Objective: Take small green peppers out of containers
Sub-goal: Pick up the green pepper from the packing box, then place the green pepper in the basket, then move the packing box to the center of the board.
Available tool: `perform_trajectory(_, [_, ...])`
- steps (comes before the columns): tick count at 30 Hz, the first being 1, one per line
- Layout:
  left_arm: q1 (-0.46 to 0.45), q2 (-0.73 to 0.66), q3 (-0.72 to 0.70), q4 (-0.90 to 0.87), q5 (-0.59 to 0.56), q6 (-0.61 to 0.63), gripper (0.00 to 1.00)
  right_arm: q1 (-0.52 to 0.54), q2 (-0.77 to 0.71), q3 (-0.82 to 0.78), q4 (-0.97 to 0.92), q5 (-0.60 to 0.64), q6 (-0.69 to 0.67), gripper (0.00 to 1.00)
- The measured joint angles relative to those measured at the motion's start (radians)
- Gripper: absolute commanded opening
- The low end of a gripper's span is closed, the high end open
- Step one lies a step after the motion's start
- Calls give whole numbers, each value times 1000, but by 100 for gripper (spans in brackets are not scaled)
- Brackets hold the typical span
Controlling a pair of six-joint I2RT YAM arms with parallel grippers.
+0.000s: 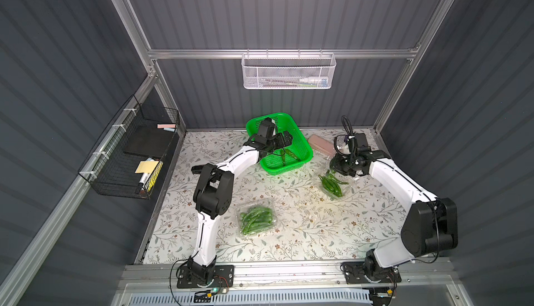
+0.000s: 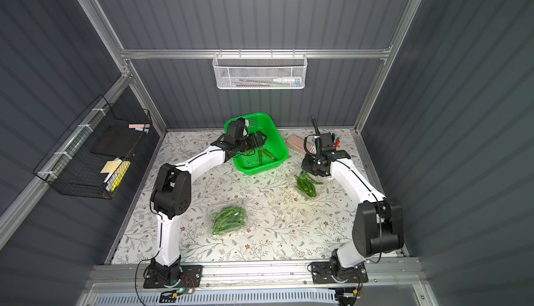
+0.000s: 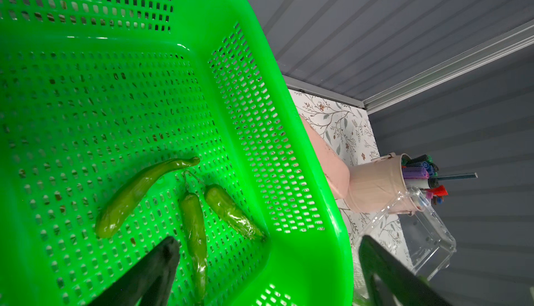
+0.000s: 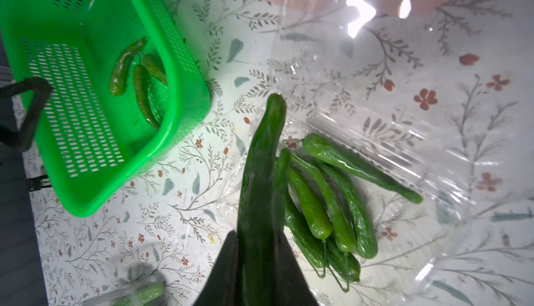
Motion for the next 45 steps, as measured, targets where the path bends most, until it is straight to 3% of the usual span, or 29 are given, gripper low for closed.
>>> perform_trajectory(8, [0,-52,-15,-1,26,-29,99,54,27,164,86,-69,13,15])
perform_trajectory(15, [8,-156,-15,-11,-20,-31,99,151,297,479,204,-124,8,18])
perform_trajectory(16, [8,-167,-15,-13,-35,-26,99,159,342,507,224,-132,13,22])
perform_trajectory(20, [2,-189,-15,-24,-93,8,99,170,493,567,283,-157,55,55])
perform_trajectory(23, [-17,-189,-15,-47,-138,47,99,169,537,559,294,-137,83,63])
perform_trajectory(27, [-109,-145,63,-110,-172,131,99,164,446,467,309,-57,92,63])
perform_trajectory(35, [-286,92,444,-190,-124,308,99,12,9,154,233,158,117,63])
perform_trajectory(40, [-378,218,552,-297,-54,414,98,-149,-180,-76,224,147,193,63])
perform_trajectory(45, [-437,339,628,-418,-1,476,98,-220,-208,-153,158,117,199,62])
